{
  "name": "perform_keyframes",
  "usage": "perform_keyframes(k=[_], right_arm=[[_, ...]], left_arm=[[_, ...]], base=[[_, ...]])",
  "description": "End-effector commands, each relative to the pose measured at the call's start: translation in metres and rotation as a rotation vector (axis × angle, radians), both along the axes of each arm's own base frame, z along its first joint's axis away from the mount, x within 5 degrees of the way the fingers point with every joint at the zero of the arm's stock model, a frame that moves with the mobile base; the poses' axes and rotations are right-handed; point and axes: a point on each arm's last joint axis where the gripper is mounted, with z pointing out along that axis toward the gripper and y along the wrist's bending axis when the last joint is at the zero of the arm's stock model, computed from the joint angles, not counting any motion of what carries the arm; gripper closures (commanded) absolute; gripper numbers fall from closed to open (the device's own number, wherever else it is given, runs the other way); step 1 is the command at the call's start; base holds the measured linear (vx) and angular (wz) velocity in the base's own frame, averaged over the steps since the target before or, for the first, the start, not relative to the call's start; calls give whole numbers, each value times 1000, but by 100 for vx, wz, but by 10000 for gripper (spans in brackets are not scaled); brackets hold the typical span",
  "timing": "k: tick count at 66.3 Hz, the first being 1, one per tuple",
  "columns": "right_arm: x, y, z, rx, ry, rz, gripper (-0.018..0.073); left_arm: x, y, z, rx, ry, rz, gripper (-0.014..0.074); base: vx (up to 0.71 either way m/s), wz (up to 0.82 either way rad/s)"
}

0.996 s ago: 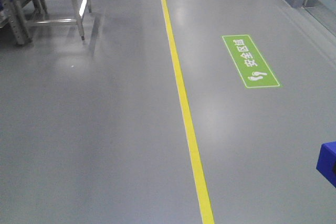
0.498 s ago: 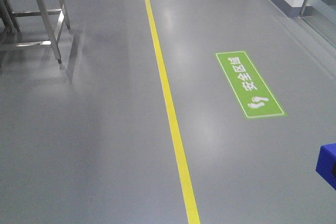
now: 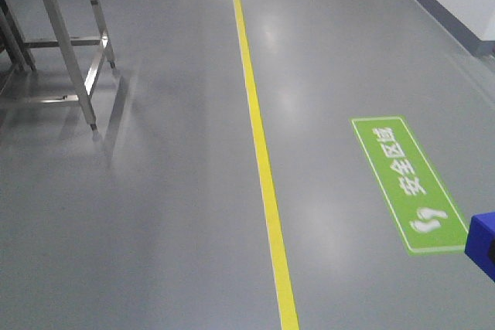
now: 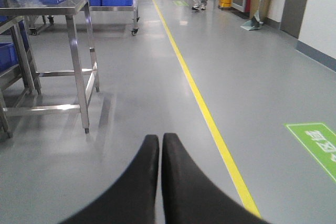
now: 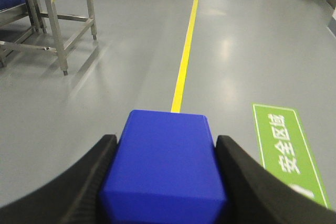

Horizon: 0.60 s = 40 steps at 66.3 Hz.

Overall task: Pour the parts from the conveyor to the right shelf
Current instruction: 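Drive away from the conveyor holding the block in the right gripper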

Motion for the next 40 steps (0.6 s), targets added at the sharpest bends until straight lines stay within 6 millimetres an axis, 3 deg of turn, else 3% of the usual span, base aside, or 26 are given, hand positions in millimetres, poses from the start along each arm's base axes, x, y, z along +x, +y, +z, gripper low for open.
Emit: perform_keyframes(k=[1, 40], right_arm=[[2, -2, 14, 11, -84, -22, 564], [2, -2, 14, 11, -84, -22, 564]], left_arm=[[-1, 0, 14, -16, -109, -6, 603], [-1, 0, 14, -16, -109, -6, 603]], base=[[74, 16], [76, 7]])
